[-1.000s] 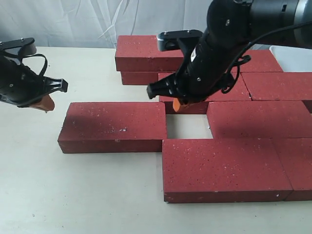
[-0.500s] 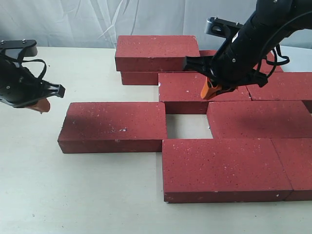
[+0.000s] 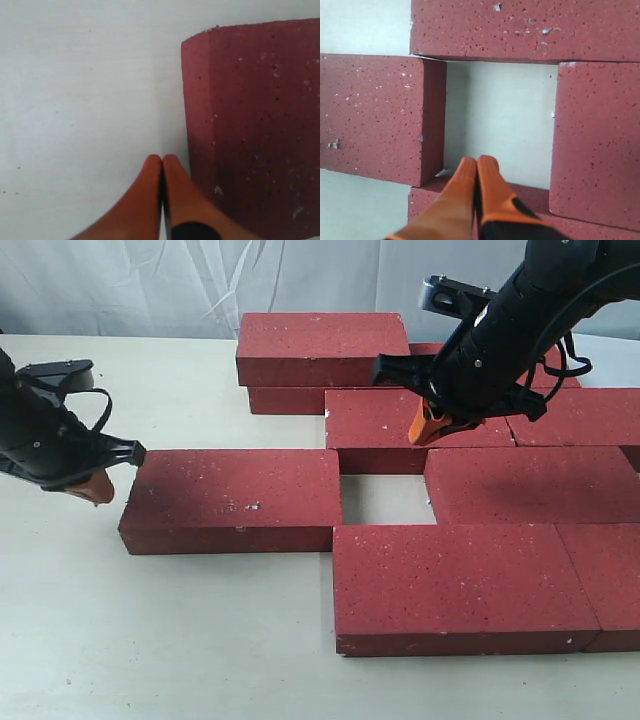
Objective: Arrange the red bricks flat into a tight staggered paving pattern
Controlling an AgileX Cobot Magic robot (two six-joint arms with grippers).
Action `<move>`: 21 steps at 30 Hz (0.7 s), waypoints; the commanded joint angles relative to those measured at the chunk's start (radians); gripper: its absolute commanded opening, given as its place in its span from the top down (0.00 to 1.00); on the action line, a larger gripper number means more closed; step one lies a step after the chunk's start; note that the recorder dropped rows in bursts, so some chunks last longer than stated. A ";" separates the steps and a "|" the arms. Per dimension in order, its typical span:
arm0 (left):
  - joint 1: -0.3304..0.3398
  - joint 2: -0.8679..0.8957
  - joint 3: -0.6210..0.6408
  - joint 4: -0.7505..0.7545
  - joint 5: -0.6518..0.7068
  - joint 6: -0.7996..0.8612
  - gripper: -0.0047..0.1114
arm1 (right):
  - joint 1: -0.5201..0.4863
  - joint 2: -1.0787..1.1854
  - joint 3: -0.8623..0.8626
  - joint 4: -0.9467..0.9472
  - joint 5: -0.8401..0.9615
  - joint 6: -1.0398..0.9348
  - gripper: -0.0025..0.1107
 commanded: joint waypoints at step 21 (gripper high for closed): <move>-0.172 0.058 0.002 -0.085 -0.092 0.022 0.96 | -0.005 -0.002 -0.002 0.002 -0.011 -0.011 0.98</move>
